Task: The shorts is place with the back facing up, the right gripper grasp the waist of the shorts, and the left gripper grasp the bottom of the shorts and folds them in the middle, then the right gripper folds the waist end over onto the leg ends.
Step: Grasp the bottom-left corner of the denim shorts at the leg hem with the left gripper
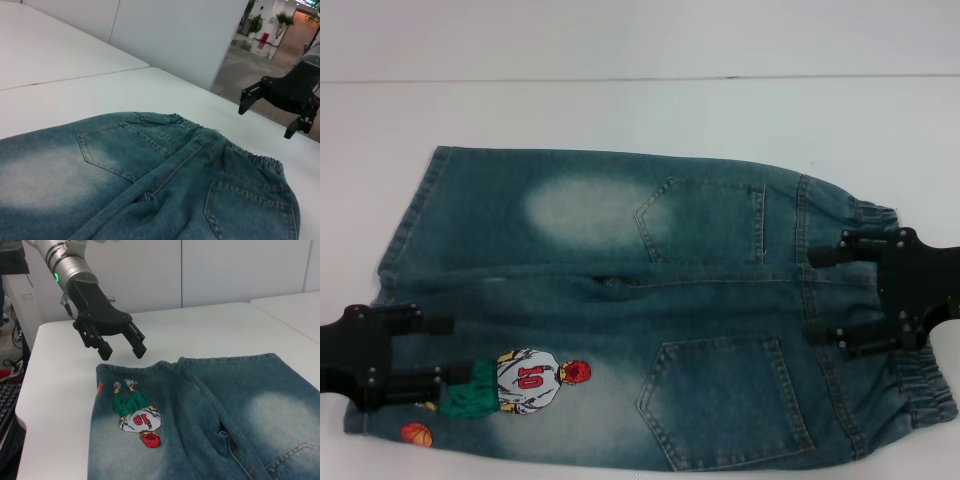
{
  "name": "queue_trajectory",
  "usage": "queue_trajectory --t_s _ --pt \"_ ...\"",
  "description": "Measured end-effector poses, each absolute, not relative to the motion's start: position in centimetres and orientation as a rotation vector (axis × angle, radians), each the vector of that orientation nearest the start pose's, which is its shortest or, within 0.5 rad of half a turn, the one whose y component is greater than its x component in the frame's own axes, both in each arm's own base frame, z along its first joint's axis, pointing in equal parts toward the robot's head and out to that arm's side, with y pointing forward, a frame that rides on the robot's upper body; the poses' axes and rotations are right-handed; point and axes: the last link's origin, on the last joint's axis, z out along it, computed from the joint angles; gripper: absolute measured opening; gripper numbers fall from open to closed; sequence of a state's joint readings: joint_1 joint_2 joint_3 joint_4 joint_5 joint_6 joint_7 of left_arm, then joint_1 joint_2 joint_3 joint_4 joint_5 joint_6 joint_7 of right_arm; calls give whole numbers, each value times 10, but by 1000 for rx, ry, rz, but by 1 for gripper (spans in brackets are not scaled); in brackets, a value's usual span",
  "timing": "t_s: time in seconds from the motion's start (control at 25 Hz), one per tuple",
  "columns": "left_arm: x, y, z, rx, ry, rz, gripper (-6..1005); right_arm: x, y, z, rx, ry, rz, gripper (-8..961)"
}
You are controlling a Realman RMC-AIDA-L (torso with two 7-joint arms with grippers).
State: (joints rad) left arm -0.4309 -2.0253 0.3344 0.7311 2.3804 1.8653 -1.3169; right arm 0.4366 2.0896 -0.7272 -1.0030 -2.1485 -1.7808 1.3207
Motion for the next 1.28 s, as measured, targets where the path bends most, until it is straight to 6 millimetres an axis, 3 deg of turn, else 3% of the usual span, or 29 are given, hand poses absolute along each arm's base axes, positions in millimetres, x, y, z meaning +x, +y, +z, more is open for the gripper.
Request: queue_trajectory --t_s 0.76,1.08,1.28 --pt "-322 264 53 -2785 -789 -562 737 261 300 36 -2916 253 426 911" --pt "-314 261 82 -2744 -995 -475 738 261 300 39 -2909 245 418 912" --pt "-311 259 101 -2688 -1220 -267 739 260 303 44 -2896 219 398 912"
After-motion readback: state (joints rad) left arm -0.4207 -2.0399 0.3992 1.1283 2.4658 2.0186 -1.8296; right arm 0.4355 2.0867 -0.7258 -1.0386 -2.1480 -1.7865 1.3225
